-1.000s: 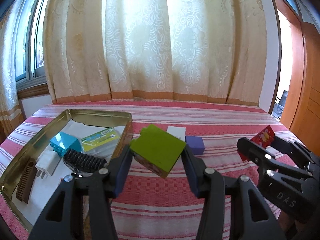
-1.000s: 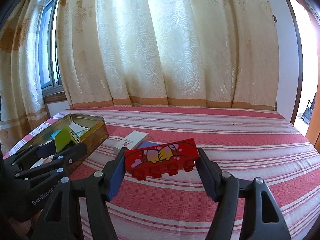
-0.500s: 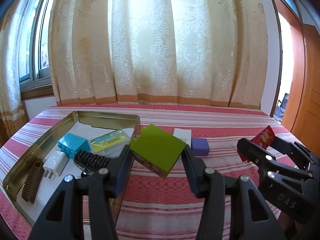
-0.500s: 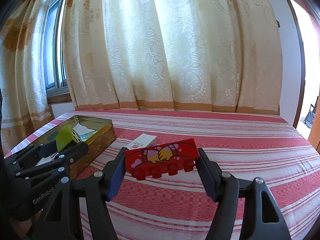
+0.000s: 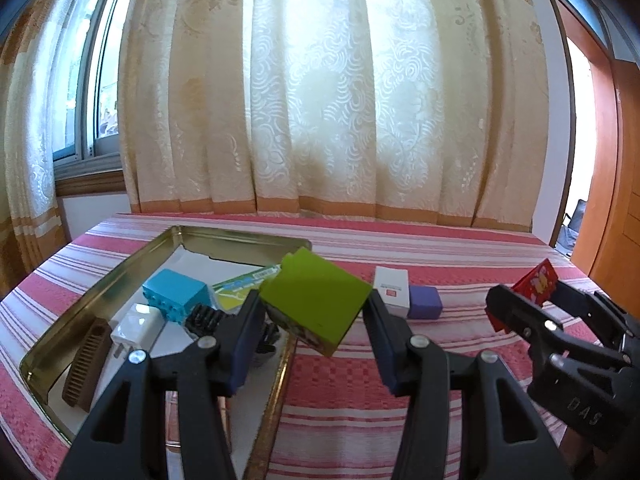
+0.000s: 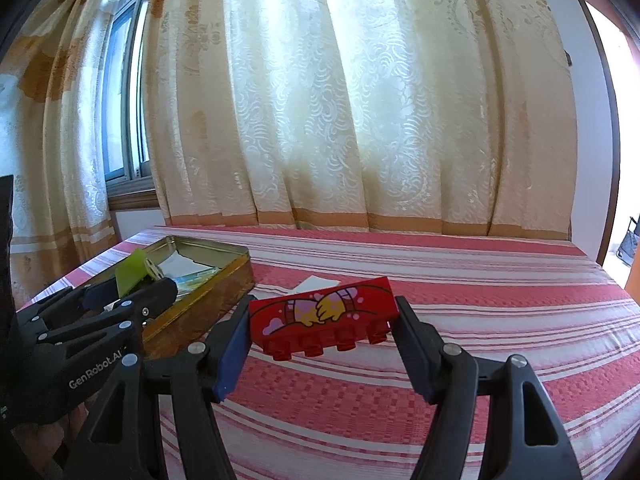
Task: Organize rigid objects
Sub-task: 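Lift the green block with the left gripper toward the tray while the right carries the red brick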
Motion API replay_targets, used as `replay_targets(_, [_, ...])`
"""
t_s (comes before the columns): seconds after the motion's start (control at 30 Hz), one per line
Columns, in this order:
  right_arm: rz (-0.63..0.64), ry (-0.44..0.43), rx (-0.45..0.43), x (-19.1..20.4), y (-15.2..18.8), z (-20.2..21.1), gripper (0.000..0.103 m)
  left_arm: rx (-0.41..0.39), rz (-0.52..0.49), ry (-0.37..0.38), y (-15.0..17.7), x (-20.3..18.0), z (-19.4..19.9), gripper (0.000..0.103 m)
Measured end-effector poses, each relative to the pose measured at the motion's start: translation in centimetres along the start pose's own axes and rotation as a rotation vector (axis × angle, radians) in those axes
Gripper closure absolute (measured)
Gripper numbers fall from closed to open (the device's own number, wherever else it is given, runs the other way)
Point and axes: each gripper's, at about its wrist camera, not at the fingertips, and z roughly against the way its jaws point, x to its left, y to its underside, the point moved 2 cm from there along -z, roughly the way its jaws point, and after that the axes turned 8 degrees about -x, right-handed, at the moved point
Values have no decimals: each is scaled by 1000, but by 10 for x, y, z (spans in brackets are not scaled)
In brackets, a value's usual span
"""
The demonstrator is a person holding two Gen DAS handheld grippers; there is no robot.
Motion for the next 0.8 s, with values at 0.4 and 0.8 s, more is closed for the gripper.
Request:
replay_targets(0.4, [29,-33,-23,20,0,3,34,-42,-26,-15,-2,6,9,53])
replay_targets(0.8, [49,-67,-25,41,0,-1,34,-56,-7,-45,-3,26,12,53])
